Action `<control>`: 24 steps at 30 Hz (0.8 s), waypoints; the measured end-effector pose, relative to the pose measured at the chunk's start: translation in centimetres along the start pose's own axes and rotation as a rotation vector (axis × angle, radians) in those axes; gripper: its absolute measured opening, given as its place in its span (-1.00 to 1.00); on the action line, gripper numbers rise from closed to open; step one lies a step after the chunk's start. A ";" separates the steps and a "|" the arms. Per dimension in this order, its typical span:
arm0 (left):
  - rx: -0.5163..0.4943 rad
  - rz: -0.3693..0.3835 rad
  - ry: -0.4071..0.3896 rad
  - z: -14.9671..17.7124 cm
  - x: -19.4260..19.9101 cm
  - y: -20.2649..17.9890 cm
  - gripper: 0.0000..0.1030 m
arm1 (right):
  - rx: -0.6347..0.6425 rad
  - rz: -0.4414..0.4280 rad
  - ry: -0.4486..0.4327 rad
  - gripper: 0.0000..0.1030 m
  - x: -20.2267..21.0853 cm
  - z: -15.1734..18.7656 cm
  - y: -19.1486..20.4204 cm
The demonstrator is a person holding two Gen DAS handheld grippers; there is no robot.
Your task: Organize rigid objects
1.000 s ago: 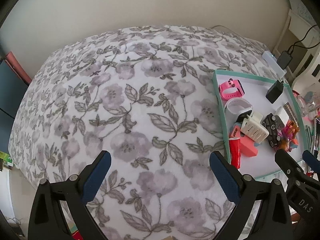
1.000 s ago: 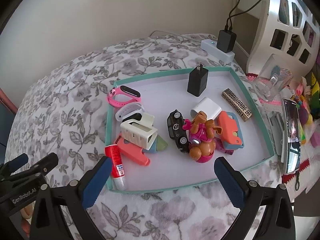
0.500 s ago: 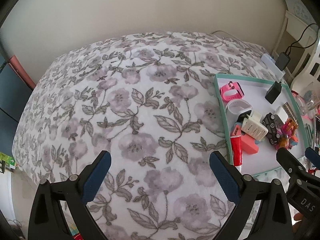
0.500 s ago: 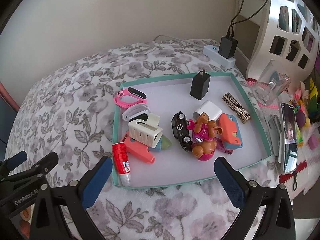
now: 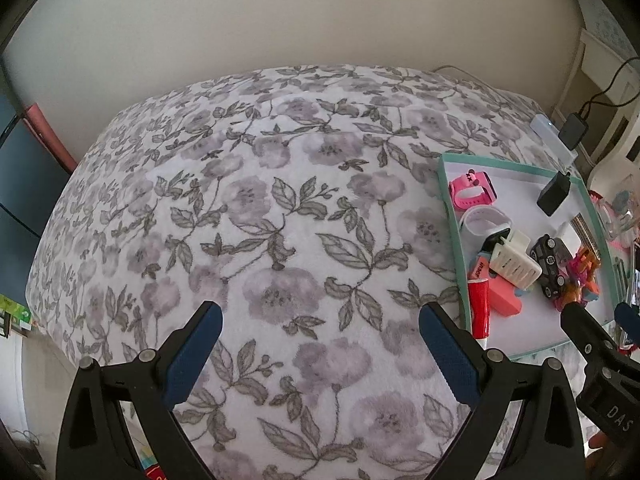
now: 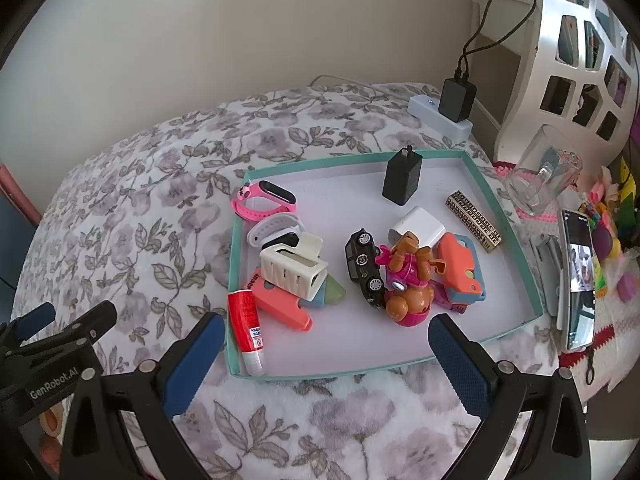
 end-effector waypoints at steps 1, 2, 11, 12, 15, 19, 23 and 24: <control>0.002 -0.001 0.000 0.0 0.0 0.0 0.92 | -0.001 0.000 0.000 1.00 0.0 0.0 0.0; 0.002 -0.003 -0.001 -0.1 0.0 0.1 0.92 | 0.001 -0.001 0.000 1.00 0.0 0.0 0.0; 0.003 -0.016 -0.007 -0.2 0.1 0.2 0.92 | 0.002 -0.003 -0.003 1.00 0.1 -0.1 0.1; 0.004 -0.016 -0.007 -0.2 0.1 0.2 0.92 | 0.002 -0.002 -0.002 1.00 0.1 -0.1 0.1; 0.011 -0.018 -0.007 -0.2 0.1 0.3 0.92 | 0.003 -0.003 -0.002 1.00 0.1 -0.1 0.1; 0.016 -0.020 -0.006 -0.2 0.1 0.4 0.92 | 0.004 -0.001 -0.001 1.00 0.1 0.0 0.1; 0.017 -0.021 -0.005 -0.2 0.1 0.4 0.92 | 0.004 -0.001 -0.001 1.00 0.1 0.0 0.1; 0.017 -0.021 -0.005 -0.2 0.1 0.4 0.92 | 0.004 -0.001 -0.001 1.00 0.1 0.0 0.1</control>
Point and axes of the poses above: each gripper's, at about its wrist camera, not at the fingertips, and x roughly against the way its jaws point, y to its left, z to its underside, the point moved 8 cm from there along -x, roughly the way its jaws point, and after that the axes turned 6 degrees about -x, right-handed, at the moved point
